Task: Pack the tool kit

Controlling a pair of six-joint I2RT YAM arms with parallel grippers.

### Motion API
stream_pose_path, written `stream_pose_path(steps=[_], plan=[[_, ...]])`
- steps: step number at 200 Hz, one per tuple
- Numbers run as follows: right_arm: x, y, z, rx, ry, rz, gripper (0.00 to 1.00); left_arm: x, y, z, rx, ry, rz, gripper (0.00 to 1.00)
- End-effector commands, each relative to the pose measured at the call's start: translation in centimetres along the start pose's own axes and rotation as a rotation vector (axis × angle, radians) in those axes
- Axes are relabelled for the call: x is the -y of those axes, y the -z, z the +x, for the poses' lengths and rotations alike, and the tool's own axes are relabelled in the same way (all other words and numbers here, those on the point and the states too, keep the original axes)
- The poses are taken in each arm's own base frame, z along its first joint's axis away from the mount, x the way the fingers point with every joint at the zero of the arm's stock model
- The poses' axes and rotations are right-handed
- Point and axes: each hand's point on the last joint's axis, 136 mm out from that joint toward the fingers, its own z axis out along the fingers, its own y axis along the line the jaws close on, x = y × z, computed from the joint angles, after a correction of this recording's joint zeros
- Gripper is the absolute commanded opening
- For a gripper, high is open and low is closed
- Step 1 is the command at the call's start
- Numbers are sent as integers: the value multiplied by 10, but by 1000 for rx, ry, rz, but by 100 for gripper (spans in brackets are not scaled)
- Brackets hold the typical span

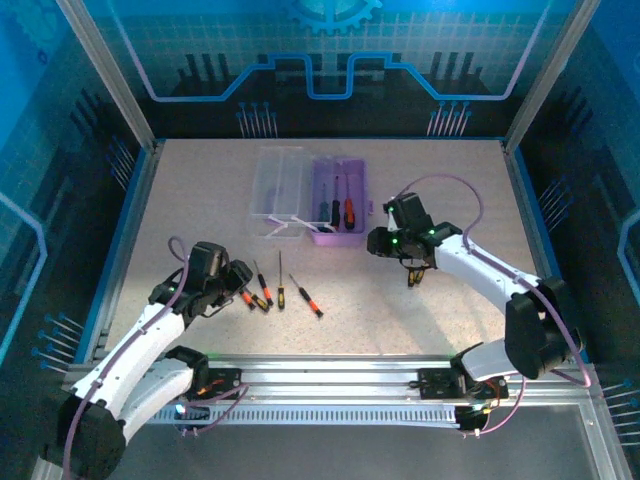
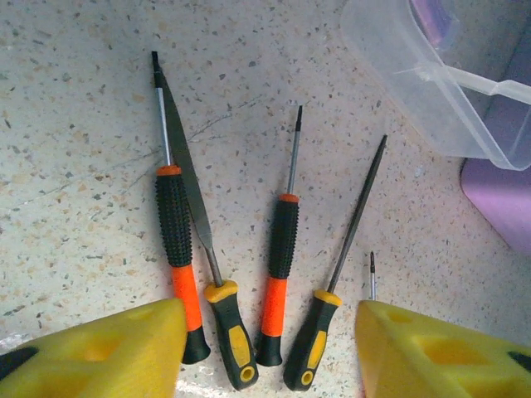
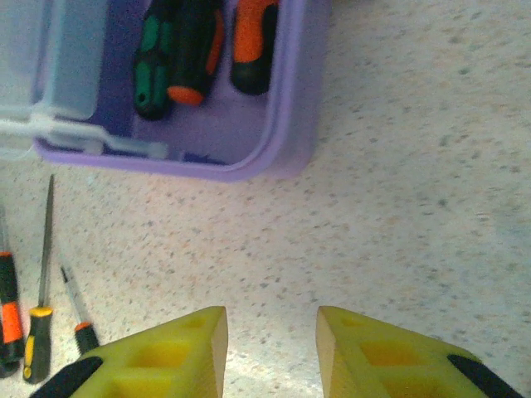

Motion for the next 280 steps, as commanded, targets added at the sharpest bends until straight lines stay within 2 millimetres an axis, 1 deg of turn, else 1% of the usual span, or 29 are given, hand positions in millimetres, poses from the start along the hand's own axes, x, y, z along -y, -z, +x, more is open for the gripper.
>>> stream_pose_path(steps=[1,18,31,62,67,85,101,119,122,124,144,156,164,173,178,197,226,248,269,280], plan=[[-22,-3,8,-9,75,-41,35,9,-2,4,-6,0,44,52],[-27,-7,13,-19,86,-44,35,8,0,5,26,-116,-57,52],[-29,-10,15,-24,83,-49,35,10,-2,9,11,-192,-131,52],[-31,-10,15,-23,90,-43,35,37,-19,26,-52,-364,-182,50],[-30,-9,16,-21,89,-39,35,42,-21,29,-58,-392,-185,51],[-25,-4,16,-12,93,-22,35,51,-29,40,-81,-476,-229,51],[-20,-1,17,5,98,-8,35,54,-33,48,-95,-550,-279,56],[-11,2,13,28,91,16,36,58,-33,59,-128,-632,-321,57],[-4,-1,20,14,87,28,36,58,-33,61,-137,-643,-327,57],[-3,-2,21,12,85,31,36,58,-33,63,-143,-650,-330,57],[6,-4,20,18,54,33,36,57,-37,74,-195,-695,-352,56],[7,-4,21,17,44,28,36,57,-40,82,-224,-714,-362,50],[8,-3,21,17,43,27,36,57,-42,85,-241,-721,-371,45],[9,-2,22,17,46,29,36,57,-44,87,-249,-732,-381,40],[10,-2,22,20,47,32,36,56,-45,87,-251,-735,-393,39],[15,1,24,21,45,44,36,50,-47,89,-267,-739,-428,39],[22,5,25,37,26,43,36,36,-49,96,-298,-732,-468,40],[24,1,28,39,0,28,36,31,-54,100,-309,-719,-471,40],[24,-5,31,19,-15,19,36,32,-61,108,-329,-706,-449,37],[24,-6,33,8,-17,16,36,32,-64,110,-337,-705,-451,32]])
